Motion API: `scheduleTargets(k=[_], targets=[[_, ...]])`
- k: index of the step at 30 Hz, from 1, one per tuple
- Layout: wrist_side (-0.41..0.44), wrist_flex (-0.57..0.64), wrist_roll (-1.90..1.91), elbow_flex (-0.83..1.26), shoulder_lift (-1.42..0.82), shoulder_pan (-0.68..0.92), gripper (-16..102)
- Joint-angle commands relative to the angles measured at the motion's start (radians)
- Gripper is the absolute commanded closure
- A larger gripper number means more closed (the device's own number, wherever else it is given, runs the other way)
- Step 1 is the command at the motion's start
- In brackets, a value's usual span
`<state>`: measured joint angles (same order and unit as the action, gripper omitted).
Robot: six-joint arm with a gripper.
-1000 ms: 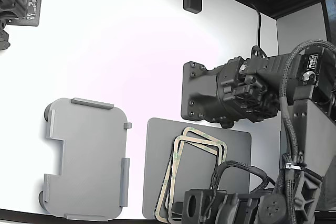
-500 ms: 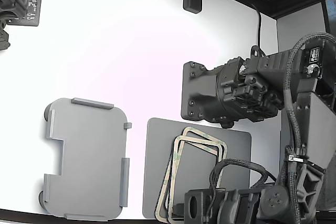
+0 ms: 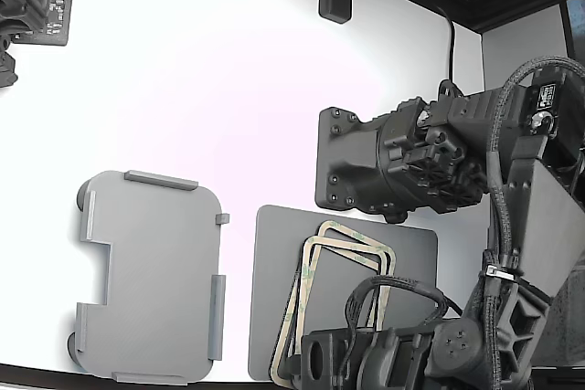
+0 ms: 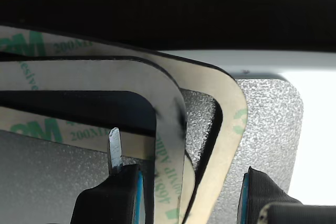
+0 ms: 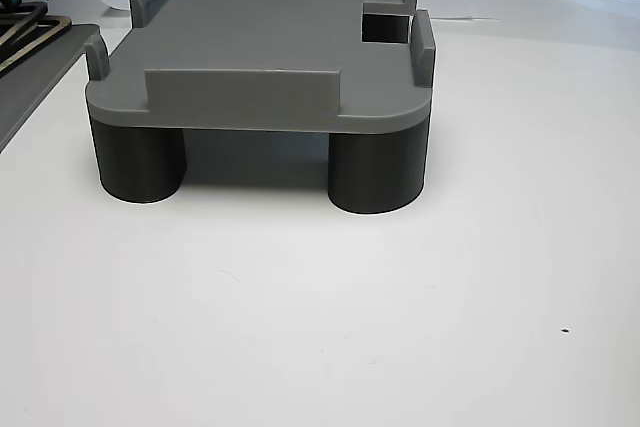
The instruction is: Move top rectangular frame to the holder.
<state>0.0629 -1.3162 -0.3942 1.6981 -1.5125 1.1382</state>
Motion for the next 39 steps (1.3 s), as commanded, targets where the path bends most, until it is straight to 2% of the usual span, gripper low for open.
scheduleTargets(k=[1,8,18,27,39], targets=[[-0.003,0.002,-0.002,-0.025,-0.009,-0.021,16],[-0.002,-0.051,0.012,-0.078,0.031,-0.025,25],[0.003,-0.092,0.026,-0.120,0.061,-0.025,31],[0.009,-0.092,0.040,-0.129,0.080,-0.025,41],[0.011,-0.081,0.055,-0.124,0.086,-0.025,45]])
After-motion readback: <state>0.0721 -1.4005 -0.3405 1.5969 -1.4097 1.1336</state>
